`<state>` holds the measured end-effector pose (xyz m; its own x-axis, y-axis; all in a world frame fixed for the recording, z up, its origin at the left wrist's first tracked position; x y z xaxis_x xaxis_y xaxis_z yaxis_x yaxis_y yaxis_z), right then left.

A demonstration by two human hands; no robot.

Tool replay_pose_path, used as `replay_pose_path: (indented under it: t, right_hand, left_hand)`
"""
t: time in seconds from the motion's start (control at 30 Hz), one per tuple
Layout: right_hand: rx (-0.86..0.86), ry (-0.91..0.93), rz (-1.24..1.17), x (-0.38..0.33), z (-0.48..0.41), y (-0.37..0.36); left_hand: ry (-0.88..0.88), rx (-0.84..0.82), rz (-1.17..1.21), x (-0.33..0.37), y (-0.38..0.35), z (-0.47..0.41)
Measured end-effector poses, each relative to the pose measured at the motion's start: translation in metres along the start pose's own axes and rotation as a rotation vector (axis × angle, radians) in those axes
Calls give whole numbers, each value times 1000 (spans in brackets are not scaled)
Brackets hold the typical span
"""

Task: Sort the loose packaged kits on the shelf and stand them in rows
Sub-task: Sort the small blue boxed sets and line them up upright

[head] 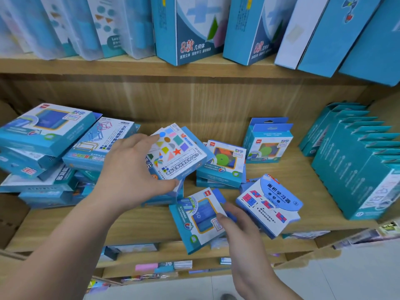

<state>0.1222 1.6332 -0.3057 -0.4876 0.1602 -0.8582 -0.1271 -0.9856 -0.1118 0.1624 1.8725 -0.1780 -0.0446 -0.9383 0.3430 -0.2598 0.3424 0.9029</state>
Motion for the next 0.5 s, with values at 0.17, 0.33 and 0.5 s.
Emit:
replay_pose_path:
  t: [0.17,0.33,0.5]
  right_hand:
    - [-57,56,39,-31,1,-2]
    - [-165,215,116,-63,4,-14]
    - [-269,331,221,-64,2,-40]
  left_hand:
    - [-78,64,39,11,4,13]
    - [-94,91,52,14,13,36]
    - [15,132,71,-6,31,81]
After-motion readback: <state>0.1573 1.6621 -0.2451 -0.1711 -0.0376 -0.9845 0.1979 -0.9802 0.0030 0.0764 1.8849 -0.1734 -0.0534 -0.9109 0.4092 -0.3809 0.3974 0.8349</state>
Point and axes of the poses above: each hand's wrist, its own z-axis away from the middle knuckle, its own y-axis out of the back of the hand, x = y × z, the point moved 5 cm from there along -z, towards the middle knuckle, and after that the axes turned 6 degrees about -y, right-handed, at the moved point
